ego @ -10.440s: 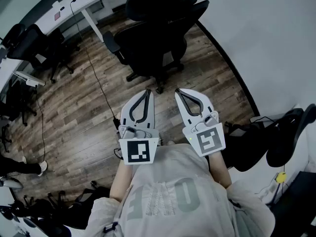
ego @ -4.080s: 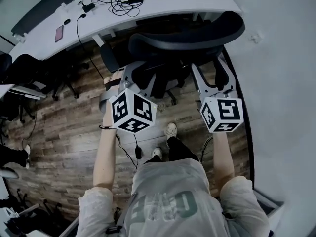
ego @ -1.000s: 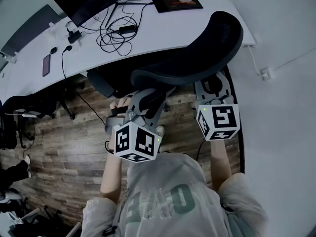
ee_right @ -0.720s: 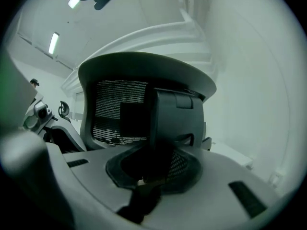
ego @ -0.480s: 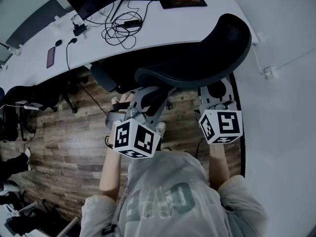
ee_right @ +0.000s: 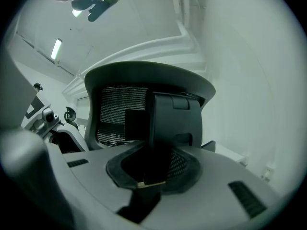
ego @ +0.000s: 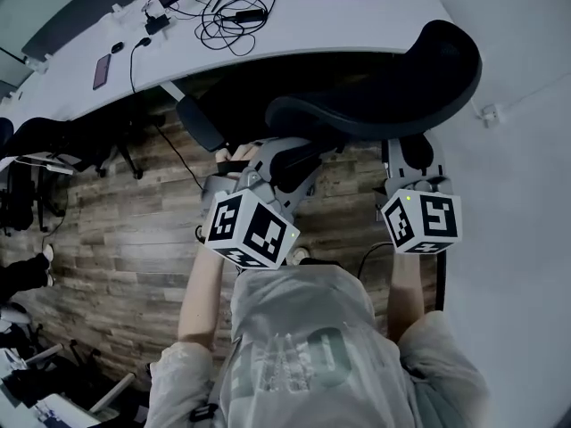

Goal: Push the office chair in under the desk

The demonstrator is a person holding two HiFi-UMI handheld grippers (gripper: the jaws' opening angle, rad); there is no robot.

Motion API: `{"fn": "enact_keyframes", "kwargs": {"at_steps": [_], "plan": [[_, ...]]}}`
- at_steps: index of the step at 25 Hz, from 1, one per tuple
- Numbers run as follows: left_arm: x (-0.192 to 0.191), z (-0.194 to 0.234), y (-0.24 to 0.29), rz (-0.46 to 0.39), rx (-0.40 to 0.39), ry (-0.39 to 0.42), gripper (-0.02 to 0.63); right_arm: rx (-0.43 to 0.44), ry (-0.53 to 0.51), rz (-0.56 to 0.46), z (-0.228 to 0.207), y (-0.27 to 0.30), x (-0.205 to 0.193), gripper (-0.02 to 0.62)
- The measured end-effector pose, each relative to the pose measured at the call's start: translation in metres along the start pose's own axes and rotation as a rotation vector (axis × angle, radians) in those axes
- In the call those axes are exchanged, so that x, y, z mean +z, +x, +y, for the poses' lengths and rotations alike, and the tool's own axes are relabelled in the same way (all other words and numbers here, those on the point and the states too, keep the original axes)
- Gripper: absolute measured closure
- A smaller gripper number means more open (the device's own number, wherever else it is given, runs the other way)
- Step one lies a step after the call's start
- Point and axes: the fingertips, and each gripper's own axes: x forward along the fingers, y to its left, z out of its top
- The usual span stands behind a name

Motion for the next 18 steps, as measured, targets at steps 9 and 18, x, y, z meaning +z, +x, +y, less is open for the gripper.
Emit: {"fn": "enact_keyframes", "kwargs": {"at_steps": [9, 18], "plan": [[0.010, -0.039, -0.015, -0.041, -0.026, 0.084, 0.477, -0.140, 0.032, -0.021, -0.002, -0.053, -0.006, 0.529], [-0.010, -0.010, -0.026, -0.098, -0.113, 0.133, 0.476, -0.123, -0.044, 0.015, 0.028, -0.034, -0.003, 0.529]]}}
